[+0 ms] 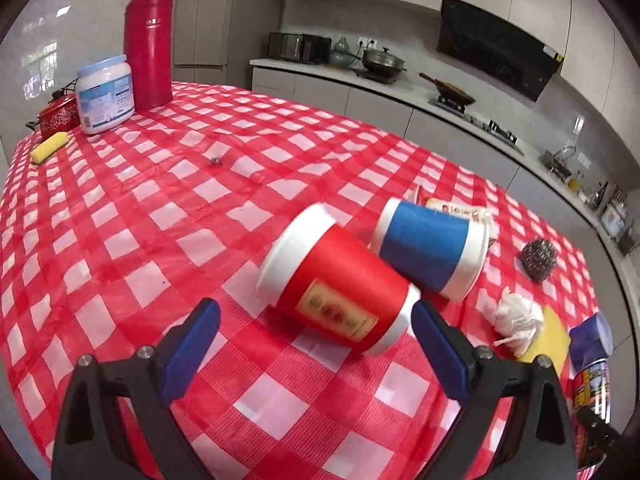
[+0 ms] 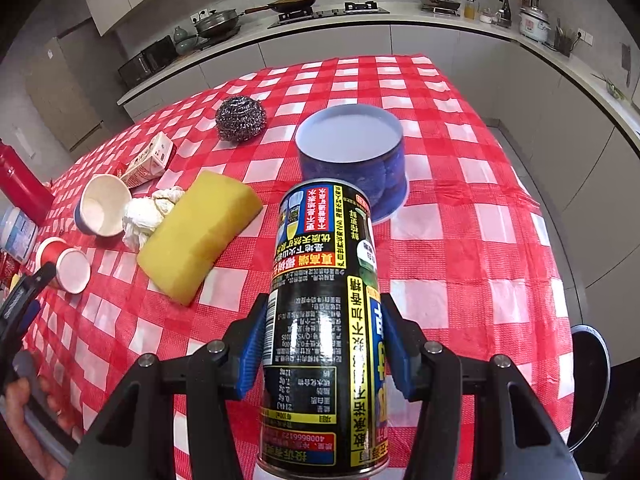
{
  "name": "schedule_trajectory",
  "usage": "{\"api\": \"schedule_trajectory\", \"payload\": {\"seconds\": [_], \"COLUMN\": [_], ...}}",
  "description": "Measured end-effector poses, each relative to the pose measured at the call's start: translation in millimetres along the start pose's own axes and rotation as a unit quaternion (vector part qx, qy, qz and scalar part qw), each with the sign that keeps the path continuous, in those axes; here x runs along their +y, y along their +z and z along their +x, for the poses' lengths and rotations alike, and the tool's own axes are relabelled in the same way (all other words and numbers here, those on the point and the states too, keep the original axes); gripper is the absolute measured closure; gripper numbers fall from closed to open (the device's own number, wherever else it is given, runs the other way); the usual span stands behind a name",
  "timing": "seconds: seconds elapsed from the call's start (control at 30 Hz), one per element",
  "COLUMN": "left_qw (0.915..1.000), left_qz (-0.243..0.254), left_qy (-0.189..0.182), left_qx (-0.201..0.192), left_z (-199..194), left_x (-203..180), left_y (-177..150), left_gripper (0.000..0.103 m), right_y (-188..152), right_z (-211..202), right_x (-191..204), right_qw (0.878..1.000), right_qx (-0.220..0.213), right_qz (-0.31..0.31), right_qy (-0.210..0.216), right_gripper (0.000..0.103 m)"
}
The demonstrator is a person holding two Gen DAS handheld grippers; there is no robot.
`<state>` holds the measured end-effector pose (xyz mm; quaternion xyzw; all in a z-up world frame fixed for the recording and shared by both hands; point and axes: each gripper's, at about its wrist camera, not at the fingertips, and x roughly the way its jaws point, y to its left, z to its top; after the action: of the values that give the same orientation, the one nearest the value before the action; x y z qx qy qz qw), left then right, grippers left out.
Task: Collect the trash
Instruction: 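Grasp the red paper cup with the left tool while the right tool holds the spray can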
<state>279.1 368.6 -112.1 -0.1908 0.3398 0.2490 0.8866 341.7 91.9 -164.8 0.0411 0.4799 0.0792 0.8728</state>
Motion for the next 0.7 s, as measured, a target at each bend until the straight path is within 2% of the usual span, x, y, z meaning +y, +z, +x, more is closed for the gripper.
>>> {"api": "schedule_trajectory", "payload": {"seconds": [0.1,0.2,0.3,0.37,0.43,0.5,0.63,0.7], "left_qw": [1.0000,0.9990,0.9978,0.9981,0.9981,0.9982,0.9971,0.9971], "left_qz": [0.004,0.005,-0.005,-0.009,-0.002,0.013,0.024,0.038], "left_qy": [-0.005,0.030,0.043,0.011,-0.005,-0.007,-0.041,-0.036], "left_qx": [0.002,0.033,0.049,0.060,0.061,0.057,0.060,0.055], "left_z": [7.2,33.1,49.6,52.6,48.5,41.1,26.4,21.0], "left_x": [-18.6,-36.0,-29.8,-16.7,-0.3,10.0,32.6,34.2], "left_y": [4.2,14.2,18.3,18.8,18.2,13.8,4.7,3.5], "left_gripper": [0.006,0.003,0.006,0.025,0.034,0.036,0.040,0.039], "right_y": [-0.3,0.1,-0.3,-0.6,-0.6,-0.8,-2.1,-1.8], "right_z": [2.5,2.8,2.4,2.0,2.1,1.9,1.5,1.8], "right_x": [4.2,5.6,4.8,4.3,3.5,2.8,2.5,2.5], "right_qw": [1.000,1.000,1.000,1.000,1.000,1.000,1.000,1.000], "right_qx": [0.001,0.002,0.004,0.005,0.005,0.004,0.000,0.000], "right_qz": [-0.004,-0.004,-0.005,-0.006,-0.005,-0.002,0.001,0.002], "right_qy": [-0.001,0.000,0.002,0.004,0.006,0.008,0.010,0.010], "right_gripper": [0.048,0.048,0.048,0.048,0.048,0.048,0.048,0.048]}}
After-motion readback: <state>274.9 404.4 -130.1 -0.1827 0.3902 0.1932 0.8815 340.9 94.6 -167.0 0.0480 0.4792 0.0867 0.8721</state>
